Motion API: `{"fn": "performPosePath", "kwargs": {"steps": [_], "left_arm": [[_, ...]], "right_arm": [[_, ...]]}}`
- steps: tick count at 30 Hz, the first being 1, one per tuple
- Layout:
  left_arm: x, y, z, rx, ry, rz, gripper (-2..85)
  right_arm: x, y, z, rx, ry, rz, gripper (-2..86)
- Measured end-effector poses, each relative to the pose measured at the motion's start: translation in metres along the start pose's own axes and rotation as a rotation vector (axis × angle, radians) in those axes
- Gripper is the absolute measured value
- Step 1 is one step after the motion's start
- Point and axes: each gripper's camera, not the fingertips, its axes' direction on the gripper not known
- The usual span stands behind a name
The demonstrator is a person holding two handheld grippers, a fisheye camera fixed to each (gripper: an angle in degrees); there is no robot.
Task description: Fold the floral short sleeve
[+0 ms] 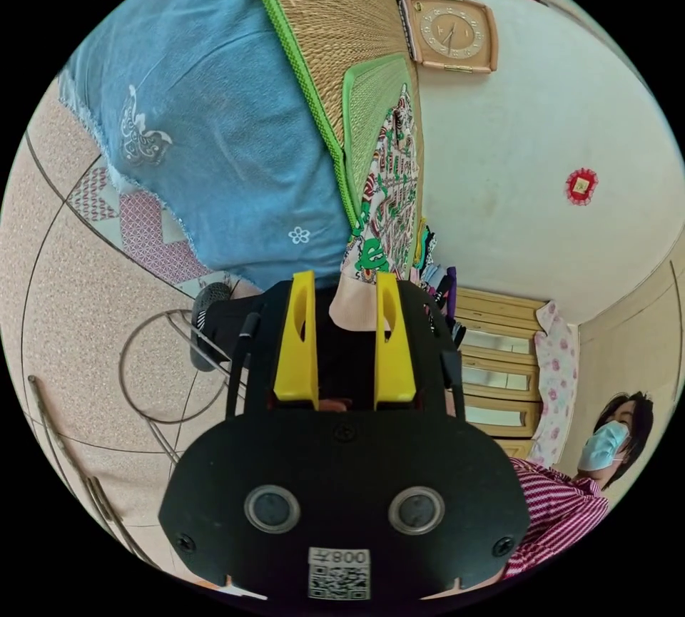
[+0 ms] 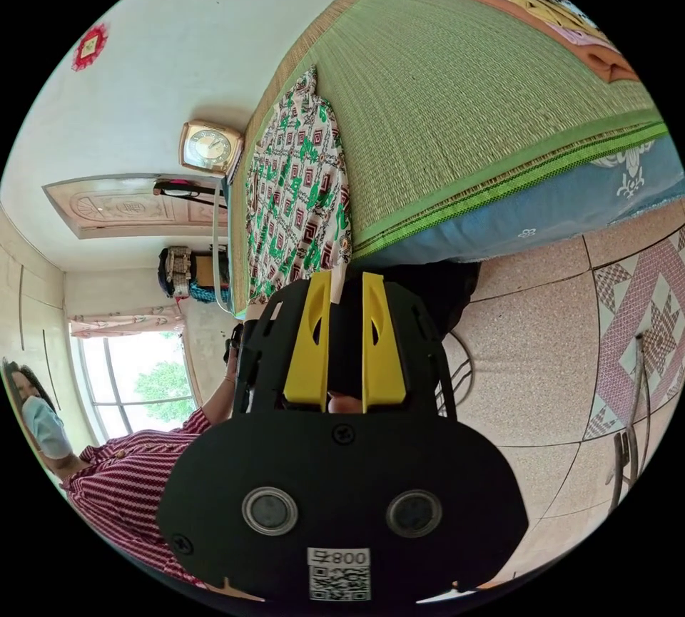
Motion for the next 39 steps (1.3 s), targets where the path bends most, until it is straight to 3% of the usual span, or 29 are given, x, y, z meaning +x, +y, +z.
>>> {"fn": "performPosePath", "kwargs": {"steps": [18,29,39], "left_arm": [[-0.056,-0.065,0.032,-0.072,0.041,-0.007,12.9],[-0.068,-0.091,0.051,-0.087,0.005,0.045,5.4],[-0.087,-0.106,0.064,-0.116,-0.018,0.054,8.7]], "right_arm": [[0.02,-0.014,0.076,-0.128,-0.076,0.033,9.8],[0.025,-0.017,0.097,-0.161,-0.142,0.045,8.6],[0.024,-0.019,0.104,-0.172,-0.175,0.064,8.2]]}}
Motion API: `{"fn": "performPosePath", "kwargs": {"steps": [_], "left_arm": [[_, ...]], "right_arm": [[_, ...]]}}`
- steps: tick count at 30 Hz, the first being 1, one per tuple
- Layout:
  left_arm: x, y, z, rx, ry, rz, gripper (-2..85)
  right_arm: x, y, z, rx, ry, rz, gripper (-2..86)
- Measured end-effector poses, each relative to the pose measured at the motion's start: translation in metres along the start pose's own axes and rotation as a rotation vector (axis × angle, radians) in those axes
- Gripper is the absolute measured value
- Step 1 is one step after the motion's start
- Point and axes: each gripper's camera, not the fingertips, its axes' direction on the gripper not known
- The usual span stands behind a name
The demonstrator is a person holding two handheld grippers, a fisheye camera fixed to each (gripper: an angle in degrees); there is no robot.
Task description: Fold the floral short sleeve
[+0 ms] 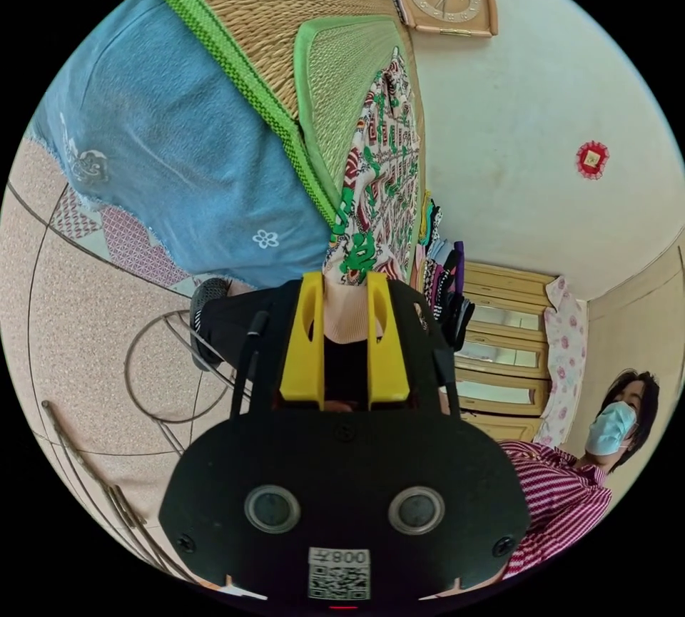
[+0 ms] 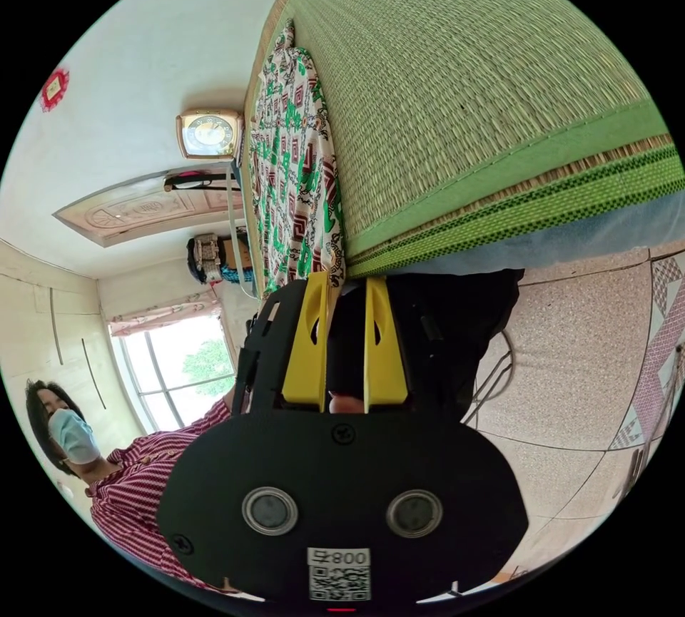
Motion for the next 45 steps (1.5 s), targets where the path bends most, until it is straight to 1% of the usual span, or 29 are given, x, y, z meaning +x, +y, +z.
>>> {"fn": "performPosePath", "kwargs": {"steps": [3,7,9,12,14,19,23,29,35,41,45], "left_arm": [[-0.007,-0.002,0.004,-0.006,0.012,0.001,8.2],[-0.019,0.001,-0.003,0.04,-0.041,-0.018,9.9],[-0.027,0.001,-0.004,0.033,-0.054,-0.027,10.3],[-0.04,-0.001,0.0,0.01,0.016,-0.029,7.8],[-0.047,-0.001,0.001,0.006,0.094,-0.003,4.5],[-0.053,0.003,-0.011,0.029,0.19,0.052,2.8],[-0.056,0.008,-0.028,0.058,0.29,0.114,2.3],[-0.062,0.014,-0.038,0.002,0.349,0.184,2.1],[-0.078,0.025,-0.042,-0.045,0.411,0.178,2.0],[-0.088,0.037,-0.054,-0.1,0.412,0.154,1.9],[-0.086,0.045,-0.065,-0.119,0.386,0.168,1.9]], "right_arm": [[-0.005,-0.001,0.001,-0.002,0.01,0.007,8.1],[-0.013,-0.002,0.001,-0.014,0.017,0.004,7.3],[-0.016,-0.001,0.001,-0.017,0.018,0.001,6.9],[-0.02,-0.003,0.0,-0.018,0.023,0.012,5.9],[-0.022,-0.005,0.0,-0.023,0.026,0.02,4.9],[-0.039,-0.008,-0.01,-0.06,0.028,-0.005,2.4],[-0.051,-0.005,-0.027,-0.032,-0.017,-0.014,1.9],[-0.076,0.001,-0.045,-0.012,-0.018,-0.021,1.6],[-0.093,0.013,-0.052,-0.006,0.018,0.005,1.5],[-0.115,0.031,-0.072,0.047,-0.001,-0.003,1.5],[-0.132,0.042,-0.089,0.073,-0.039,-0.05,1.5]]}}
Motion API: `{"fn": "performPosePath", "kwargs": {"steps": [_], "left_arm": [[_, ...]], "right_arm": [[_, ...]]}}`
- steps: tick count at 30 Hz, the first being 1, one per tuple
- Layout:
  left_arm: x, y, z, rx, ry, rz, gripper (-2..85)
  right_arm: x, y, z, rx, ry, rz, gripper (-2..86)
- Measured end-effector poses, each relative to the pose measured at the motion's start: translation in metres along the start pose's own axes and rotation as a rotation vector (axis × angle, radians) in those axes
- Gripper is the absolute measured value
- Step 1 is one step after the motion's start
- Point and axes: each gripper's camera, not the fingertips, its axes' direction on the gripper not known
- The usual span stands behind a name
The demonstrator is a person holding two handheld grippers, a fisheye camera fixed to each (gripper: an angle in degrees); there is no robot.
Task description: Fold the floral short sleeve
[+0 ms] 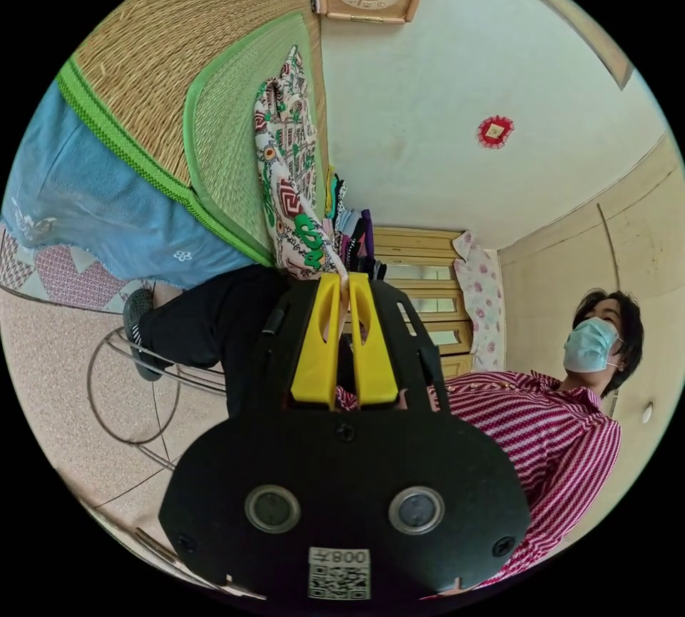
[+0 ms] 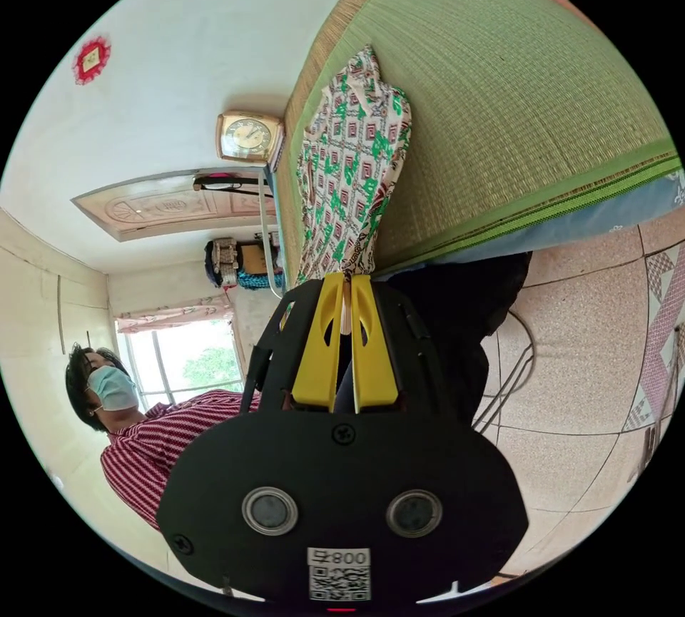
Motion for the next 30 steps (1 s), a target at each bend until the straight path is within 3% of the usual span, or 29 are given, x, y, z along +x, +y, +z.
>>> {"fn": "performPosePath", "kwargs": {"steps": [17,30], "left_arm": [[0.003,0.123,-0.009,0.185,0.045,0.108,2.0],[0.007,0.188,-0.005,0.202,0.038,0.154,1.9]], "right_arm": [[-0.017,0.04,-0.085,-0.004,-0.151,-0.248,1.4],[0.013,0.085,-0.141,0.019,-0.244,-0.315,1.5]]}}
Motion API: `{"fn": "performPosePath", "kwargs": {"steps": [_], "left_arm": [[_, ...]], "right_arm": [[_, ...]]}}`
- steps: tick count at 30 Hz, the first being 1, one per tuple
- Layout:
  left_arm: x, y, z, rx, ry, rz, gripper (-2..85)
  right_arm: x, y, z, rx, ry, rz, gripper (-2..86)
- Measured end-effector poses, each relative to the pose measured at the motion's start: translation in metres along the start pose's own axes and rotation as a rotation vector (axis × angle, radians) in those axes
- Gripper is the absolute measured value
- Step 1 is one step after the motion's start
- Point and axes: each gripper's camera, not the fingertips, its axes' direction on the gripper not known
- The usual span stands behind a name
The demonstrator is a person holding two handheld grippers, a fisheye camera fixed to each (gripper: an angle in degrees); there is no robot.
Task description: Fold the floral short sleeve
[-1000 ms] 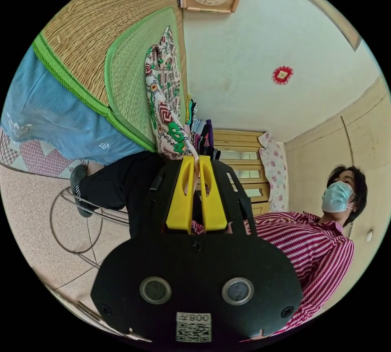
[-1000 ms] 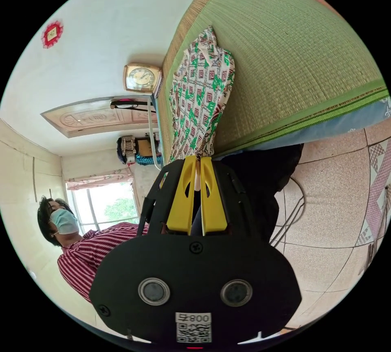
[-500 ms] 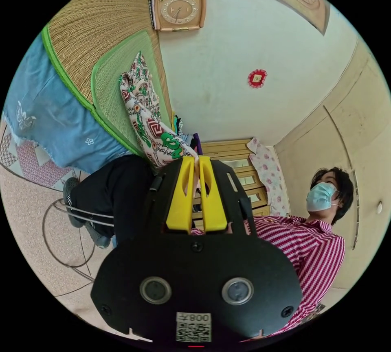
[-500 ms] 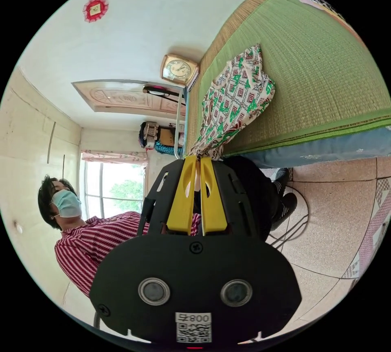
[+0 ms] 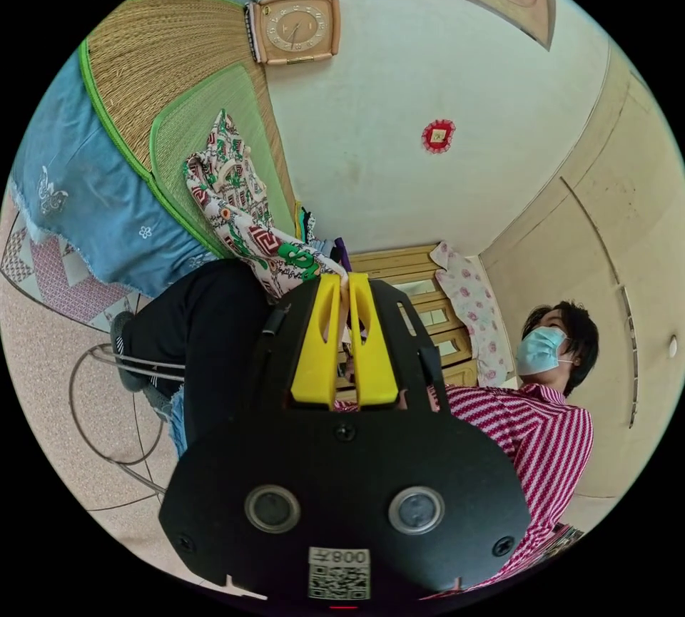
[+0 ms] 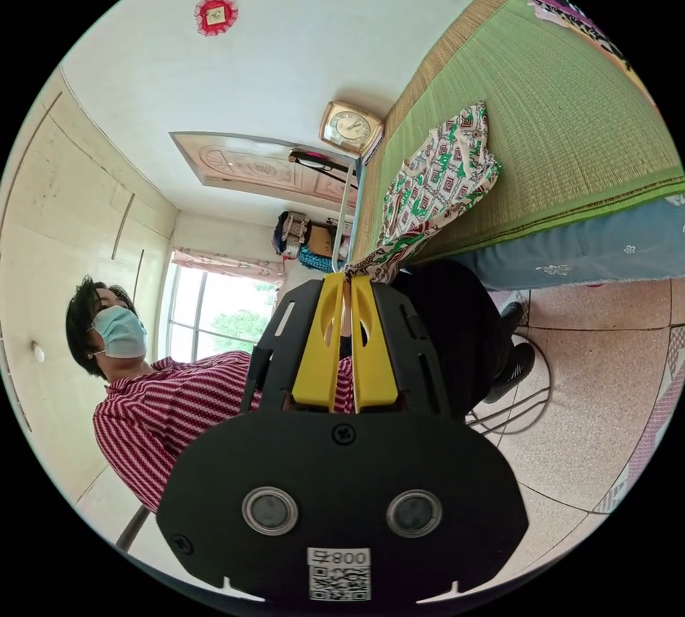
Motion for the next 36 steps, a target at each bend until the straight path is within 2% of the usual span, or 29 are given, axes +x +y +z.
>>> {"fn": "performPosePath", "kwargs": {"steps": [17,36], "left_arm": [[-0.001,0.053,-0.008,-0.027,0.049,0.06,2.1],[-0.028,0.088,-0.013,-0.031,0.108,0.031,2.1]], "right_arm": [[-0.013,0.009,-0.047,-0.002,-0.015,-0.045,1.4],[0.005,0.01,-0.079,0.015,-0.004,0.01,1.4]]}}
